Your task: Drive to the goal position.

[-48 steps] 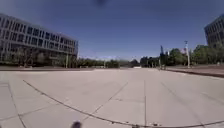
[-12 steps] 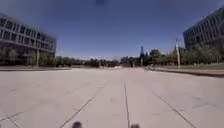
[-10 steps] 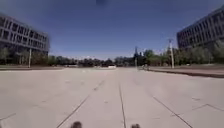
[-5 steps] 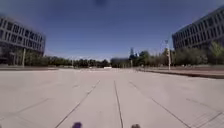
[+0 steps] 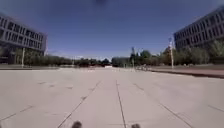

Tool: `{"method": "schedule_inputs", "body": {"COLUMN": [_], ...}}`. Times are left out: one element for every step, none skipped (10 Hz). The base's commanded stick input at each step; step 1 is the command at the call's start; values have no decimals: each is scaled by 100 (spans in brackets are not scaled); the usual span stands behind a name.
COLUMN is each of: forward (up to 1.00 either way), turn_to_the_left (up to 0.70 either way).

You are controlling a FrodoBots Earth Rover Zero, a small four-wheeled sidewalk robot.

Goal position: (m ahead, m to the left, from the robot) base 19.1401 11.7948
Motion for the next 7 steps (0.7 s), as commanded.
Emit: {"method": "schedule_inputs", "body": {"forward": [85,85,85,85,85,85,85], "turn_to_the_left": [1,1,1,1,1,1,1]}}
